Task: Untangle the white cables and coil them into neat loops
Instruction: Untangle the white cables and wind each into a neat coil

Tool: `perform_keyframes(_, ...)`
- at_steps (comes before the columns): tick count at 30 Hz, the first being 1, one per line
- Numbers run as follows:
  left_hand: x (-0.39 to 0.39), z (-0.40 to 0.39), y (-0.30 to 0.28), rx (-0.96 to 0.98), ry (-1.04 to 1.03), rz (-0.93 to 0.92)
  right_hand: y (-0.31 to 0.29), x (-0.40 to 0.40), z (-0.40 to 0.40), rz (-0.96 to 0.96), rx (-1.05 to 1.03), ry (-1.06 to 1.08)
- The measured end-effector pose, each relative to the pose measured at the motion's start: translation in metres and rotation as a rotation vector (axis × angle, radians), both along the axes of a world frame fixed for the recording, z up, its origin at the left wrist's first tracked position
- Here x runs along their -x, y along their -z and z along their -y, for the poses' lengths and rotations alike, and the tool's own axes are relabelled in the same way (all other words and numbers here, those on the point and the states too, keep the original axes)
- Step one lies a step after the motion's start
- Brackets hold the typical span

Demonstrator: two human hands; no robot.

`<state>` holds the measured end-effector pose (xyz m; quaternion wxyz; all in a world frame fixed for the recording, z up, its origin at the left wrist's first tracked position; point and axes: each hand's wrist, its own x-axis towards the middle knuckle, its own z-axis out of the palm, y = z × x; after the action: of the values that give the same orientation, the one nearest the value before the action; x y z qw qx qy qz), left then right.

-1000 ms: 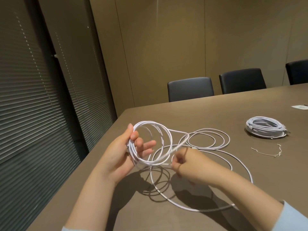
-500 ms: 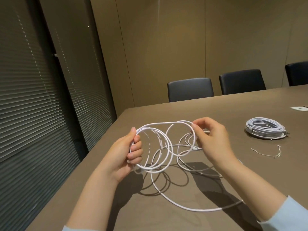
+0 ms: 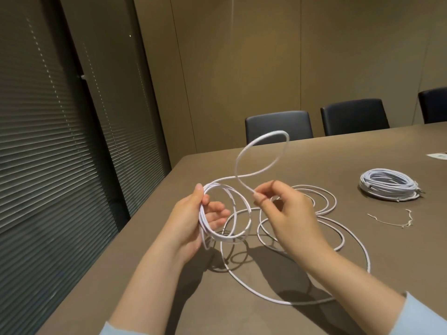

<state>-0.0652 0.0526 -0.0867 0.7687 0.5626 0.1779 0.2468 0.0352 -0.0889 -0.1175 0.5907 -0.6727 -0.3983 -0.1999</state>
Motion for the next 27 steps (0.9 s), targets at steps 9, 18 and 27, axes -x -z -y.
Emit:
perform_keyframes(9, 0.004, 0.014, -0.002, 0.026, 0.211, -0.112, 0.006, 0.000, 0.000, 0.925, 0.356, 0.317)
perform_keyframes(18, 0.005, 0.004, -0.002, 0.016, 0.258, 0.081, 0.007, -0.007, 0.004, 0.565, 0.245, 0.119)
perform_keyframes(27, 0.005, -0.006, 0.003, -0.142, 0.181, 0.176, -0.022, -0.011, 0.020, -0.598, 0.120, -0.438)
